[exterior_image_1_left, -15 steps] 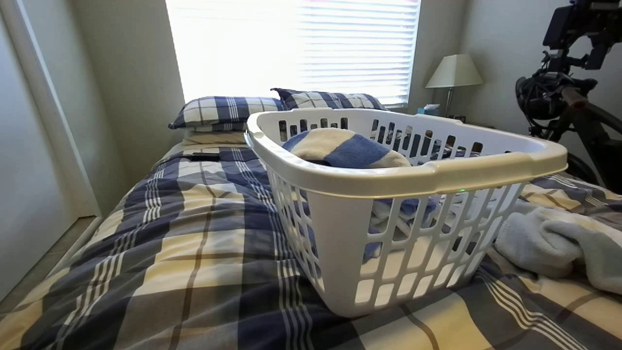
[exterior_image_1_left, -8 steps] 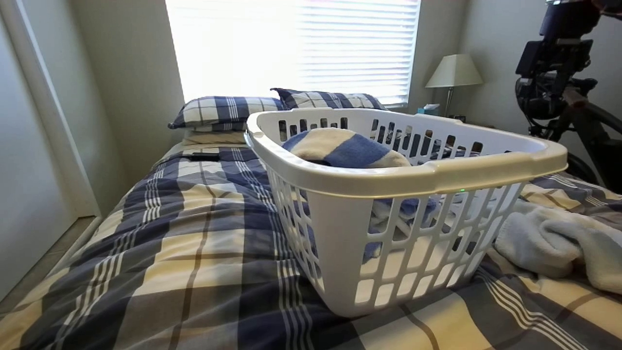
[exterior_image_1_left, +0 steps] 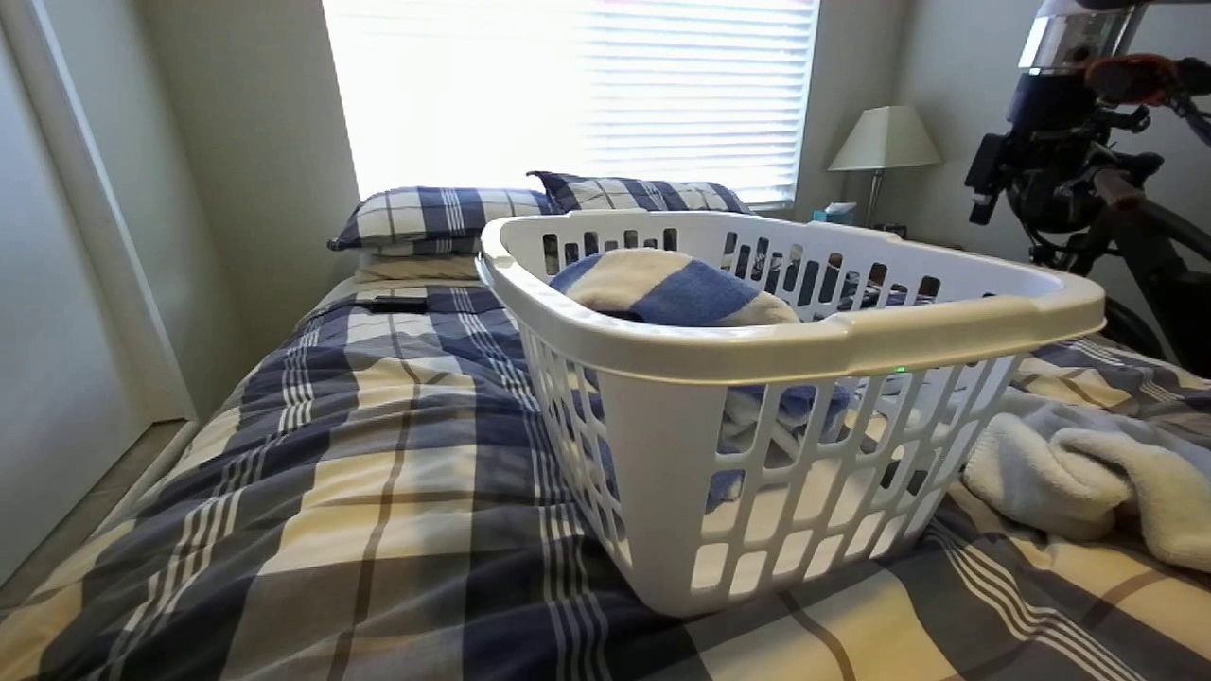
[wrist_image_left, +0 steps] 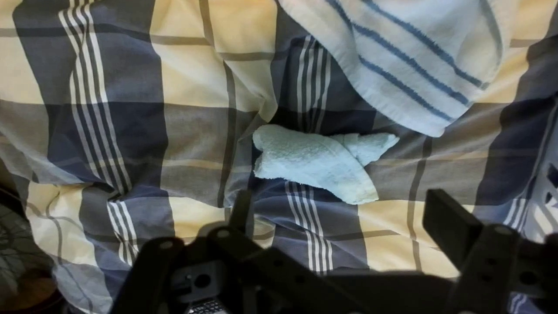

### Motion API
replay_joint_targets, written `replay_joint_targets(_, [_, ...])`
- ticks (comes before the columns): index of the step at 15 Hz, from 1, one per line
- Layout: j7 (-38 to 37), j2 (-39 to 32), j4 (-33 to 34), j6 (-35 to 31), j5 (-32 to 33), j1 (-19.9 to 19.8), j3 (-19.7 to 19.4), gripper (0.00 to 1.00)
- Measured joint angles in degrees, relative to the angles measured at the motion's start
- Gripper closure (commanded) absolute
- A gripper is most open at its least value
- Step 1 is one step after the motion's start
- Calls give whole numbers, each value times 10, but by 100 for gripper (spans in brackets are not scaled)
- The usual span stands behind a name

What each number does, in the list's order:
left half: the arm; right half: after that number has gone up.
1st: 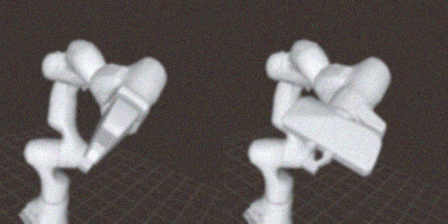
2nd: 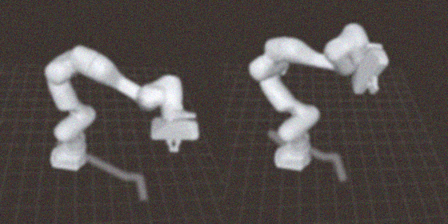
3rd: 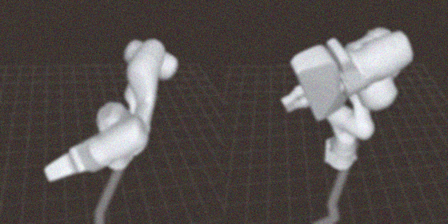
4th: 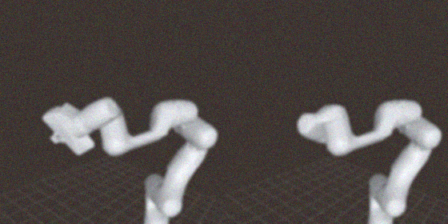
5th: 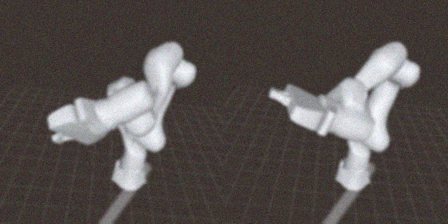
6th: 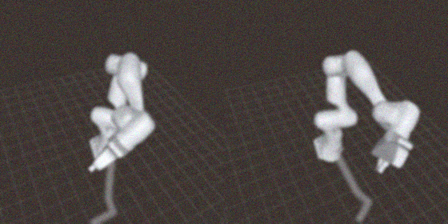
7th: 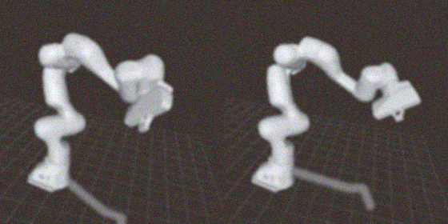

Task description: Put the small blue towel in the white laundry basket

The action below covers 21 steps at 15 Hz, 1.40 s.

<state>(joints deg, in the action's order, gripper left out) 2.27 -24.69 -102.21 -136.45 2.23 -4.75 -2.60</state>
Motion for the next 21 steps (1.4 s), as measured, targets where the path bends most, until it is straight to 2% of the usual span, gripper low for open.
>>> replay_joint_targets(8, [71,-119,78,-35,-33,-30,22,0])
replay_joint_targets(21, [75,-240,168,-69,-34,-34,28,0])
